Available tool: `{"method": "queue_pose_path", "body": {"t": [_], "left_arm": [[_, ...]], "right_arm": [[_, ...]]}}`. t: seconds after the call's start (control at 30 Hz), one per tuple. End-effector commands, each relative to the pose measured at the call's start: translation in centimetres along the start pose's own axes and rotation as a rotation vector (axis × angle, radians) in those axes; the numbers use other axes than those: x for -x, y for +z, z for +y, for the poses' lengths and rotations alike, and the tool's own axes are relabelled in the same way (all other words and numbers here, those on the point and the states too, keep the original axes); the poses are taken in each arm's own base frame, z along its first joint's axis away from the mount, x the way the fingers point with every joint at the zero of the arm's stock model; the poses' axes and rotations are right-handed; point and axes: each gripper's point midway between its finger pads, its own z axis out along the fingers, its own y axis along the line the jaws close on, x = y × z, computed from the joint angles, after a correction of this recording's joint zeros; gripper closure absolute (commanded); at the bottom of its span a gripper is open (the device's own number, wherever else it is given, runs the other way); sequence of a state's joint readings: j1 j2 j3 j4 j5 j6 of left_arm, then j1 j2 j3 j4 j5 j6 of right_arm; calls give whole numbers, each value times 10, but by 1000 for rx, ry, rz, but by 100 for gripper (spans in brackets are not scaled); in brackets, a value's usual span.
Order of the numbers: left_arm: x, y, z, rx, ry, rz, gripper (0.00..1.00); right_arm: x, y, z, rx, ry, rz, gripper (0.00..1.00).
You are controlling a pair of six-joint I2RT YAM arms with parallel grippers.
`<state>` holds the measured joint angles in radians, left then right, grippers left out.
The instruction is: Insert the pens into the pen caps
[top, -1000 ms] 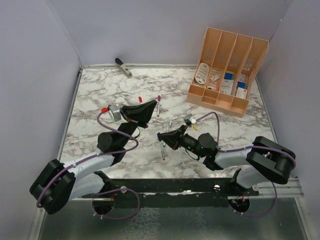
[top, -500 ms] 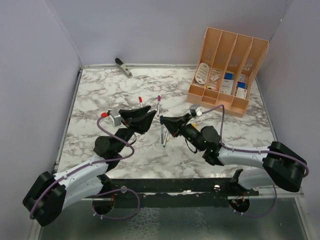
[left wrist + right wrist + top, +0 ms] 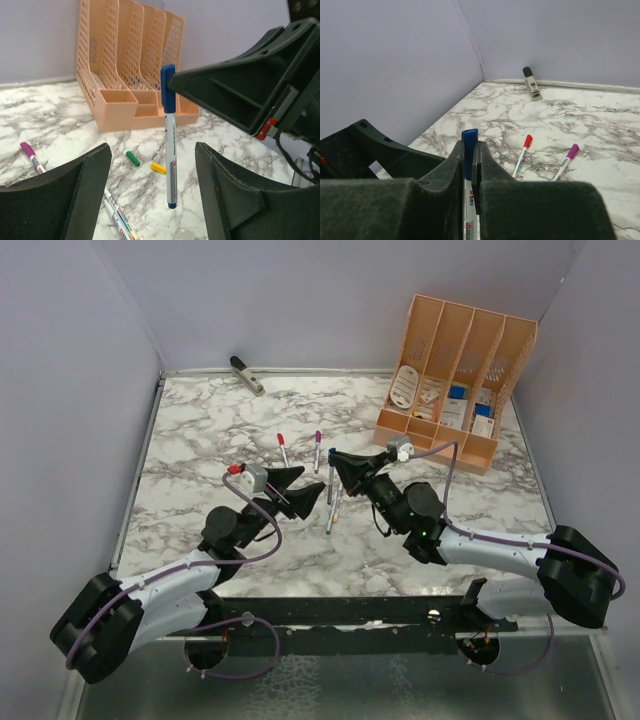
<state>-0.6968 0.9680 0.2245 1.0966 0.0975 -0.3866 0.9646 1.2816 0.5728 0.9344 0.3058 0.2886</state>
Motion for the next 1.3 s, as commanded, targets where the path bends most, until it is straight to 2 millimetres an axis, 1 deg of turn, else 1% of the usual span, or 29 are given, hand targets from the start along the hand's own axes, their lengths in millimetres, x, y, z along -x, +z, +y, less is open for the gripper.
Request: {"method": "queue_pose_path", "body": {"t": [0.0, 0.1, 0.33, 0.4, 0.43, 0.47, 0.53, 0.6, 0.7, 0.77, 0.8, 0.87, 0.93, 1.0, 1.03, 1.13, 1.2, 1.27], "left_arm": [[-14, 11, -6, -53, 9, 66, 28], [-22, 17, -7, -66, -2, 94, 27], [-26, 29, -11, -100, -24, 101, 27], [-29, 31, -12, -106, -35, 108, 30], [-31, 32, -12, -110, -41, 110, 38], [-33, 33, -13, -114, -46, 113, 51], [-35, 36, -14, -124, -57, 121, 81], [-38, 38, -14, -128, -65, 132, 100], [-38, 40, -11, -107, -71, 131, 100], [-41, 42, -5, -72, -74, 145, 100], [-44, 43, 0, -47, -74, 158, 100], [-50, 45, 14, 21, -75, 187, 100], [-56, 46, 39, 121, -88, 219, 100], [-65, 43, 64, 214, -114, 258, 100], [-70, 42, 78, 265, -127, 280, 100], [-87, 33, 120, 414, -162, 349, 100], [-92, 27, 142, 496, -188, 364, 100], [-96, 22, 164, 581, -182, 392, 100]], "right_arm": [[16, 5, 1, -9, 0, -34, 99], [13, 5, 7, 21, 19, -24, 99], [3, 8, 15, 61, 44, 1, 99], [0, 9, 16, 68, 52, 7, 99], [0, 10, 17, 72, 54, 7, 99], [-2, 10, 17, 72, 54, 10, 99], [-3, 12, 17, 72, 53, 12, 99], [-4, 13, 17, 67, 52, 17, 99], [-7, 13, 11, 35, 45, 26, 99], [-5, 13, 6, 9, 32, 25, 98], [-4, 12, 3, -4, 26, 23, 92], [-1, 11, -2, -34, 10, 16, 77], [3, 9, -9, -75, 6, 11, 65], [8, 6, -18, -122, 0, 4, 58], [11, 4, -22, -143, -3, -4, 57], [17, -3, -32, -188, -28, -15, 56], [21, -8, -42, -243, -50, -19, 56], [19, -12, -50, -281, -69, 2, 57]]}}
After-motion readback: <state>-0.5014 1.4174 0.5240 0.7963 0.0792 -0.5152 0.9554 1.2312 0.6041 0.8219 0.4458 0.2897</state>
